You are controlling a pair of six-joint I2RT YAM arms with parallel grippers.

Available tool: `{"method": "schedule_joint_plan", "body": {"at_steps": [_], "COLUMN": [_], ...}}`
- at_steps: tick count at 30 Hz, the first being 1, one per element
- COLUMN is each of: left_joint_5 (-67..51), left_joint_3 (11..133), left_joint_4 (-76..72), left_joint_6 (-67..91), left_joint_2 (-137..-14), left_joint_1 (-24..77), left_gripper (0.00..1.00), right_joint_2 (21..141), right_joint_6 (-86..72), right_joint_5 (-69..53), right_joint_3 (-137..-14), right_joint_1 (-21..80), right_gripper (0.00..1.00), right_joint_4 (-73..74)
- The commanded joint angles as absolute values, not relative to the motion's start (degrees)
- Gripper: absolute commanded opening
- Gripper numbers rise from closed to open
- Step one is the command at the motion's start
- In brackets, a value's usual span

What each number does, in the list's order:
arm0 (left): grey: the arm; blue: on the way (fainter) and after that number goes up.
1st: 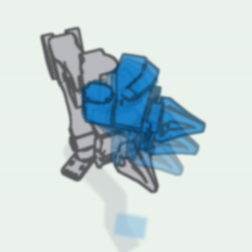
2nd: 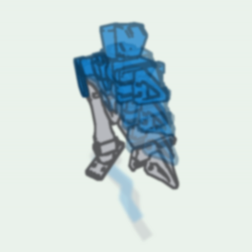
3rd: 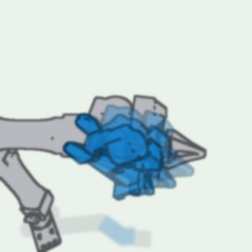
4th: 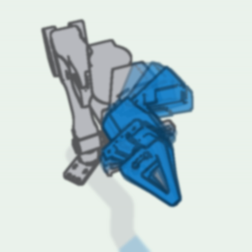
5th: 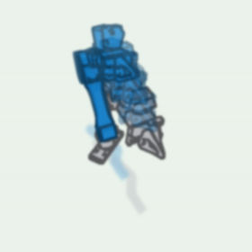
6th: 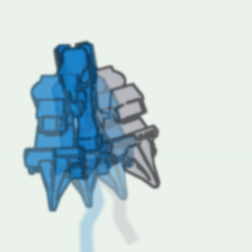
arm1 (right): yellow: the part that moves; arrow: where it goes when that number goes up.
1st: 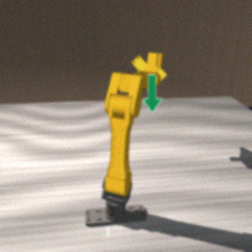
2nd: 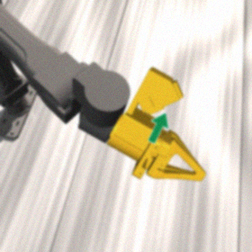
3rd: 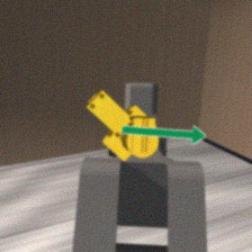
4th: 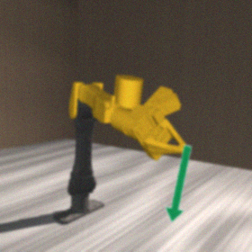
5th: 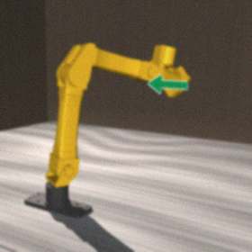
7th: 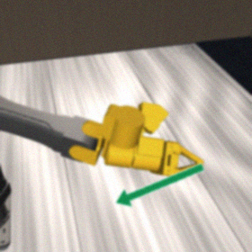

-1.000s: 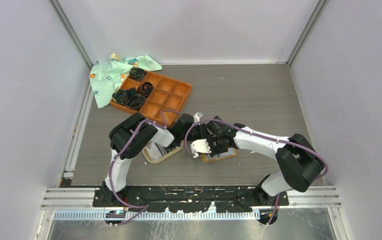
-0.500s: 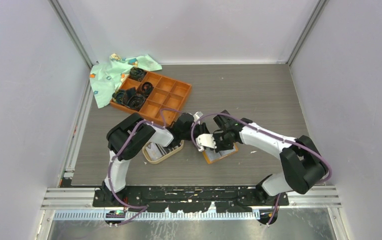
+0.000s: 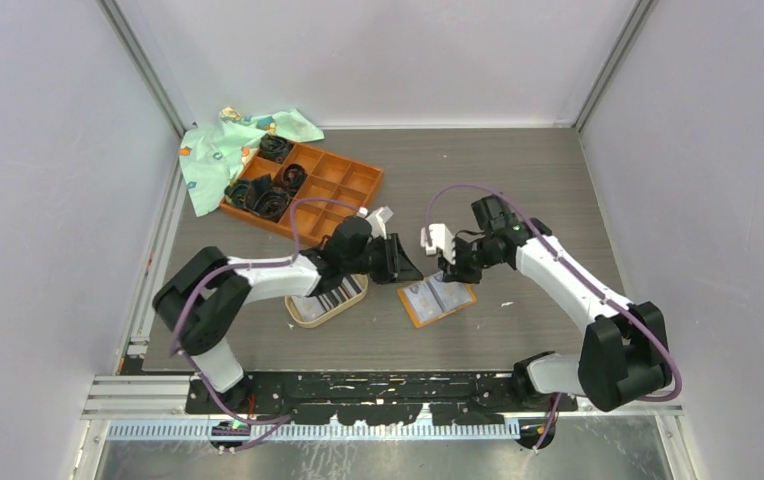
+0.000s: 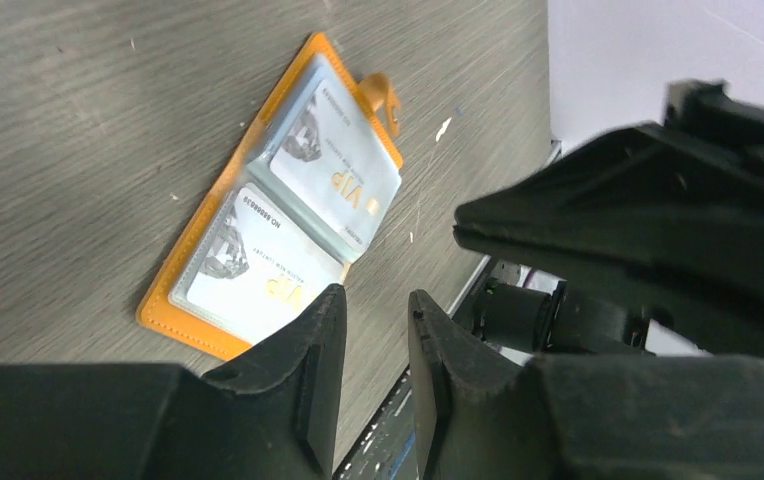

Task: Put the credit cards into the card holder
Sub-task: Insert the credit card into the card holder.

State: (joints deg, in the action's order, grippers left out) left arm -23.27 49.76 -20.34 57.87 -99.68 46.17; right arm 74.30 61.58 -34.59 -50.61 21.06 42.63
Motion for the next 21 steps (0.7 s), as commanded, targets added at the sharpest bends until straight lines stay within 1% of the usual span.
{"method": "schedule_joint_plan", "body": {"at_steps": [1,5,8,9,10,12,13,14,15,18,21], "left_joint_5": [-17.3,-11.6,-8.3,-7.0,-5.8,-2.8,-1.0,0.5,1.5,0.3,-4.4], "left_joint_3": [47.2,44.0,39.6,37.9,35.6,30.6,28.1,26.1,24.2,22.4,23.6], "left_joint_4": [-17.3,-14.1,-14.8,-16.1,-17.7,-22.2,-23.8,-25.5,-27.1,-28.2,-26.7], "left_joint_6": [51.0,46.4,43.5,42.8,41.3,40.3,40.9,41.8,42.1,42.3,45.2], "left_joint_2": [-90.0,-79.7,-72.2,-69.8,-67.4,-63.0,-60.9,-59.1,-57.5,-55.5,-58.3], "left_joint_1": [46.6,47.0,47.0,47.0,46.9,46.7,46.4,46.2,46.1,46.1,46.8], "left_gripper": [0.3,0.3,0.3,0.35,0.46,0.74,0.85,0.93,0.96,0.94,0.86], "right_joint_2": [75.6,77.8,80.2,81.1,82.1,84.0,84.8,85.9,86.7,89.3,92.1], "right_joint_6": [53.4,48.4,46.0,45.2,44.3,43.0,42.5,41.9,41.3,39.3,36.9], "right_joint_5": [-45.3,-46.7,-44.5,-43.5,-42.4,-40.1,-39.0,-37.7,-36.5,-32.3,-28.4], "right_joint_3": [-55.5,-56.7,-57.4,-57.8,-58.1,-58.8,-59.1,-59.3,-59.5,-60.5,-62.0], "right_joint_1": [16.7,13.5,12.5,12.4,12.4,12.4,12.3,12.4,12.4,12.4,12.4], "right_gripper": [0.13,0.13,0.13,0.13,0.13,0.13,0.13,0.13,0.14,0.18,0.23], "right_joint_4": [44.9,44.8,44.4,44.3,44.1,44.1,44.1,43.8,43.6,43.0,43.5]}}
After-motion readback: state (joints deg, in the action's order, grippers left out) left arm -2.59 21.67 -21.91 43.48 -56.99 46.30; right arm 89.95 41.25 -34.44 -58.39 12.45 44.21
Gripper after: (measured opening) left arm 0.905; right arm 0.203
